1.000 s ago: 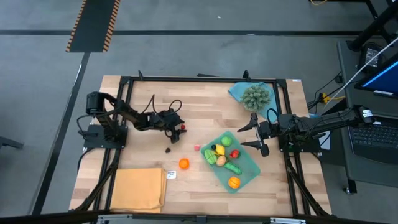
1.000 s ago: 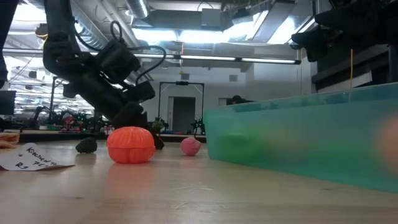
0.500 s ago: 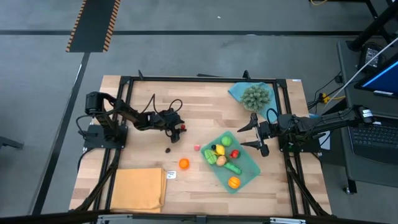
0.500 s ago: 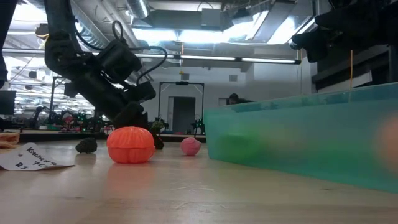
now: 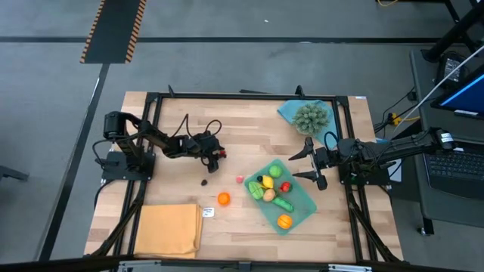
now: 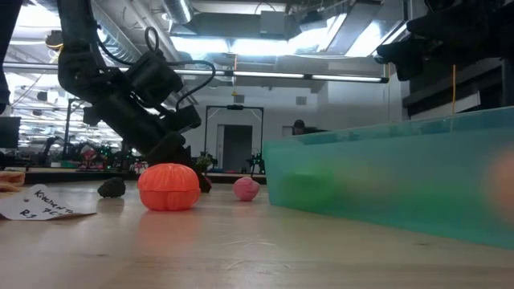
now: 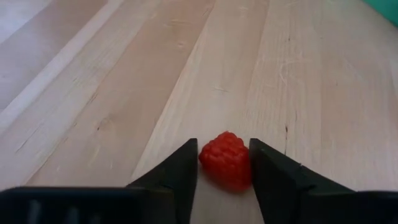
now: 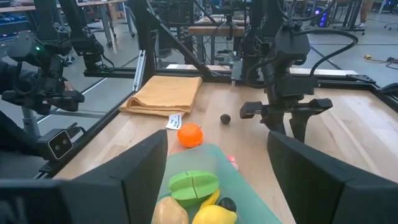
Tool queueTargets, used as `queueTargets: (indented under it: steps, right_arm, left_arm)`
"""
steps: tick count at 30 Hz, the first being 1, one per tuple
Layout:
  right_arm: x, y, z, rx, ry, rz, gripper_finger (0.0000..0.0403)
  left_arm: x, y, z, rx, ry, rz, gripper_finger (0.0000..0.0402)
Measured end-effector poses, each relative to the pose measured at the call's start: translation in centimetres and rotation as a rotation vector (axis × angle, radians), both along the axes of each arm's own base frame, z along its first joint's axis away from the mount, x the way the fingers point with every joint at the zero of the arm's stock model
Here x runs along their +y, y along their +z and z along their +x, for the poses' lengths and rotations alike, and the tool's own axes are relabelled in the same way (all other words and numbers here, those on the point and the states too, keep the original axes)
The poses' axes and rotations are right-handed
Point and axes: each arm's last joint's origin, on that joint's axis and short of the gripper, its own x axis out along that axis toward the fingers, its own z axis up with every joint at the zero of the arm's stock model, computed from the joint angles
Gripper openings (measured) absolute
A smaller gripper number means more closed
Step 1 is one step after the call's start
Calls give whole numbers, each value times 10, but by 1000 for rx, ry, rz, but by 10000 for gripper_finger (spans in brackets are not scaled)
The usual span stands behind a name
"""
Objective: Pick and placing Produce into tupperware
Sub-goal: Put the raspberry into the green bin
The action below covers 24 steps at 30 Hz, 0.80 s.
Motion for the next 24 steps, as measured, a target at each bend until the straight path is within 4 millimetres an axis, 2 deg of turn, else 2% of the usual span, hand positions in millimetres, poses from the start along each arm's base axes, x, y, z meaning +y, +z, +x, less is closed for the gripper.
queueTargets:
  steps: [6,18,24]
  right_arm:
    - [0,0,0,1,0,0,278]
    - [0,-1,0,9,0,-1,278]
    - [0,-1,0,8,0,-4,278]
  left_arm:
    - [0,0,0,-1,-4,-5,88]
    - [-2,7,3,-87,-63,-33,86]
    - [-2,28,5,-192,-113,-46,87]
